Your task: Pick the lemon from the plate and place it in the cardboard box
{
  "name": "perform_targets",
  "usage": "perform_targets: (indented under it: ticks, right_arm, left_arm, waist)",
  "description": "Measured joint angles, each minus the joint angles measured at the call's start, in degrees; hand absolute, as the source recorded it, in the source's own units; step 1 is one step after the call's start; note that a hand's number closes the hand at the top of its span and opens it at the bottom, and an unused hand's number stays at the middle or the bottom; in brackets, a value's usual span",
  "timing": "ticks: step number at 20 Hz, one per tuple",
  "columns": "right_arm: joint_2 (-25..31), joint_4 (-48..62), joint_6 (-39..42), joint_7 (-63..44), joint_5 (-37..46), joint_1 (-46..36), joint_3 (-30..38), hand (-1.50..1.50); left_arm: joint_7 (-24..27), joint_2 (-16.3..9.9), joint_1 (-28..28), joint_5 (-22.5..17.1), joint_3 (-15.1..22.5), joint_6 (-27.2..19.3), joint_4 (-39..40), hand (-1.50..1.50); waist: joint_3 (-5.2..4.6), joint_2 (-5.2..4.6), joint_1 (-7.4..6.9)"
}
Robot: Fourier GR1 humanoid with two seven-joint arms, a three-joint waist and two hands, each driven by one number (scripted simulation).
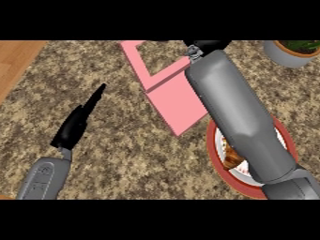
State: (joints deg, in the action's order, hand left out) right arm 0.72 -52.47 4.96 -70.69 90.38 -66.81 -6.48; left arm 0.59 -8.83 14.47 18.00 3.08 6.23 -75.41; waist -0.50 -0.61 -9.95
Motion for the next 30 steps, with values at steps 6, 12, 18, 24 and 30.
perform_targets:
  ticks: [6,12,18,24,30]
  right_arm:
    - [0.01,3.48,2.39,-0.66,0.84,-3.86,3.97,1.50]
    - [0.00,6.14,3.88,-0.71,0.22,-3.93,8.16,1.50]
    - [-0.06,6.49,1.88,-0.99,-7.74,-0.25,15.69,-1.50]
    - [-0.03,5.94,-4.41,-0.27,-14.96,2.76,10.58,-1.50]
    - [-0.05,-0.43,-15.88,2.79,-12.95,4.06,7.49,-1.50]
  left_arm:
    - [0.52,-0.49,-0.69,-0.01,-1.22,-0.94,0.92,0.00]
    - [1.05,-1.08,-1.50,-0.35,-2.57,-1.57,1.44,0.00]
    - [0.86,-0.81,-1.48,-0.65,-2.96,-1.87,1.21,0.00]
    - [1.46,-1.54,-0.77,-1.17,-3.75,-1.20,2.21,0.00]
    - [1.66,-1.83,-0.90,-1.18,-4.20,-1.44,2.32,0.00]
  waist:
    - [0.12,0.24,2.15]
    - [0.22,0.48,4.07]
    - [0.41,0.45,4.89]
    - [0.46,0.30,4.89]
    - [0.49,0.31,5.35]
